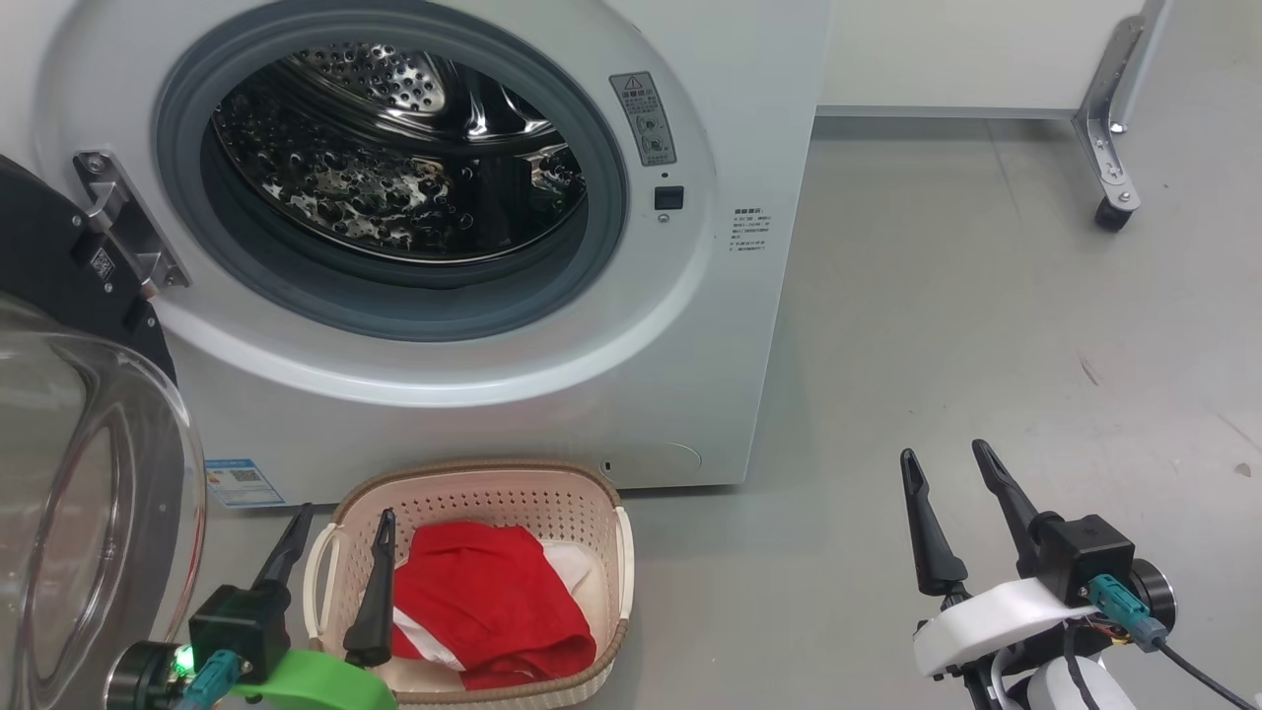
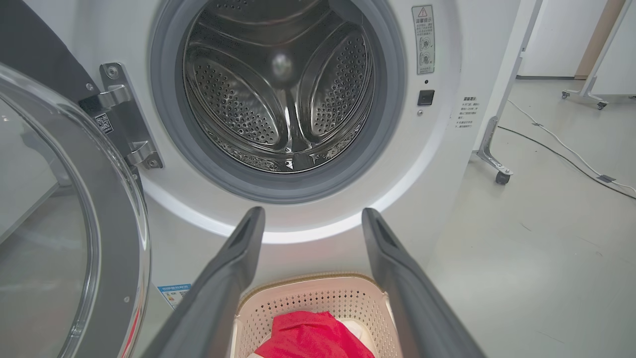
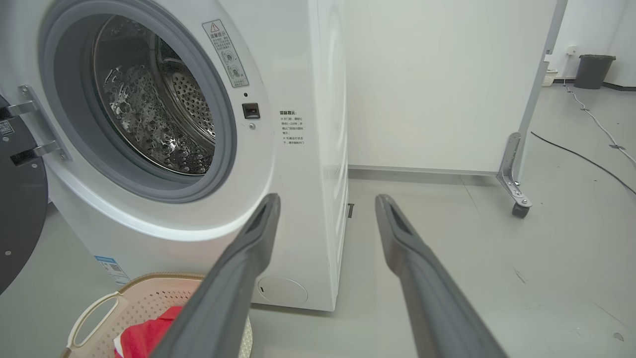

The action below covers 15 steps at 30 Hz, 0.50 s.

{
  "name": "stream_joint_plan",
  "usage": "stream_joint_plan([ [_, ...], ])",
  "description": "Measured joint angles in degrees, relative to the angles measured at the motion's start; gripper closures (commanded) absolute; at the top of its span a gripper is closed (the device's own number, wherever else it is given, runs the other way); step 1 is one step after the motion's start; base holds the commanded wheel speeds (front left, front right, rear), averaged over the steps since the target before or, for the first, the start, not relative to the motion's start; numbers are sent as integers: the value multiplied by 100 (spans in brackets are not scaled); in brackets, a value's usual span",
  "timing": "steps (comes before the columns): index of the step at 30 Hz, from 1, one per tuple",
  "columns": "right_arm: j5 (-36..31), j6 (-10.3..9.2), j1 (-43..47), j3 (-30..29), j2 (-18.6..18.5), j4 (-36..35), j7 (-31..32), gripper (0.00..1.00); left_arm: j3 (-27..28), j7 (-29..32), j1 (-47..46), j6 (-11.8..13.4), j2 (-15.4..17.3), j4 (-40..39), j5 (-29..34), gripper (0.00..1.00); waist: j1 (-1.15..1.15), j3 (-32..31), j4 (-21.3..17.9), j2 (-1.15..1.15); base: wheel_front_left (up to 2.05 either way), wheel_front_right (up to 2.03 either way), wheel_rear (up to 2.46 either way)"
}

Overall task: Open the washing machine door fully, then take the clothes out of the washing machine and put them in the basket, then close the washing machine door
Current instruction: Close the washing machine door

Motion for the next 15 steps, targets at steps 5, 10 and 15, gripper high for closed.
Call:
stream_joint_plan([
  [5, 0, 0, 0, 0, 1, -7, 0, 0, 0, 71, 33, 4, 7, -110, 0, 0, 0, 15, 3, 0, -100, 100, 0],
  [10, 1, 0, 0, 2, 1, -11, 0, 0, -16, 129, 98, 4, 22, -194, 1, 0, 0, 37, -2, 0, -119, 119, 0],
  [15, 1, 0, 0, 3, 1, -15, 0, 0, -33, 127, 102, 4, 36, -285, 4, 0, 0, 58, -8, 0, -118, 118, 0],
])
